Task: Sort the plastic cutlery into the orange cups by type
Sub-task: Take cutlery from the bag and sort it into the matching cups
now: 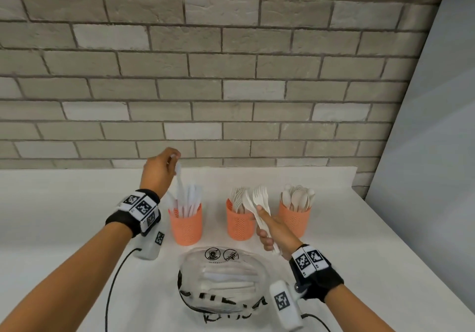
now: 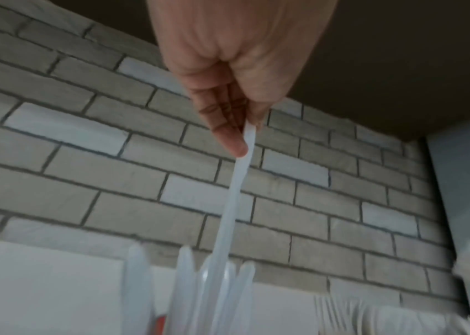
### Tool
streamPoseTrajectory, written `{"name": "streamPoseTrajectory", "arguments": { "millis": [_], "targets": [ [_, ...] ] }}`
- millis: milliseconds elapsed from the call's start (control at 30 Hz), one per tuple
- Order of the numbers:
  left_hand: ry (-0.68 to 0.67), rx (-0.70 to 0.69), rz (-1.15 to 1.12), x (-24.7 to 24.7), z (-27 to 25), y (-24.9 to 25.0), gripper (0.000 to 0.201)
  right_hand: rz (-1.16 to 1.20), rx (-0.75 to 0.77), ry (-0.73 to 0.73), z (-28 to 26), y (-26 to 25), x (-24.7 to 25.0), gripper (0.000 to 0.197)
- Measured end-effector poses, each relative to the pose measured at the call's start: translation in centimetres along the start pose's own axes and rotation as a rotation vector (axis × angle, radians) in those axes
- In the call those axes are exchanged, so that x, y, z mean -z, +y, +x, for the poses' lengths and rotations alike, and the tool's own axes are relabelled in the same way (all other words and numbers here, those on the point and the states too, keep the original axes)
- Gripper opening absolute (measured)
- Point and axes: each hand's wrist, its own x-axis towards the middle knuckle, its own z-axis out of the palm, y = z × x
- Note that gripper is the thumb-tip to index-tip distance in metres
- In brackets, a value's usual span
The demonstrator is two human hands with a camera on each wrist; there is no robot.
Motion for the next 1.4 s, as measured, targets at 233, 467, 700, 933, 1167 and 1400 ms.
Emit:
{"name": "streamPoseTrajectory", "arguments": {
  "millis": [233, 467, 700, 933, 1167, 1400],
  "targets": [
    [-0.208, 0.108, 0.165, -3.5, -2.6, -2.9, 0.021, 0.142, -0.057, -0.078, 0.4, 0.2, 0.0, 0.034],
    [-0.285, 0.128, 0.318, -5.4, -4.0, -4.5, 0.023, 0.149, -0.010, -0.073, 0.4, 0.3, 0.5, 0.033],
    [-0.153, 0.088, 0.291, -5.1, -4.1, -2.2, 0.038, 0.100, 0.084, 0.042, 0.7, 0.6, 0.5, 0.030],
    [-0.437, 0.301, -0.348, -5.6, -5.3, 6.7, 0.034, 0.036, 0.221, 0.144, 1.2, 0.8, -1.1, 0.029],
    [-0.604, 0.460, -0.499, -8.0, -6.8, 9.4, 0.024, -0.026, 0.301, 0.161, 0.6, 0.6, -2.0, 0.026],
    [-0.671, 0.602, -0.798, -8.5, -7.8, 9.2, 0.031, 0.001, 0.340, 0.128, -0.6, 0.6, -2.0, 0.028]
  ]
}}
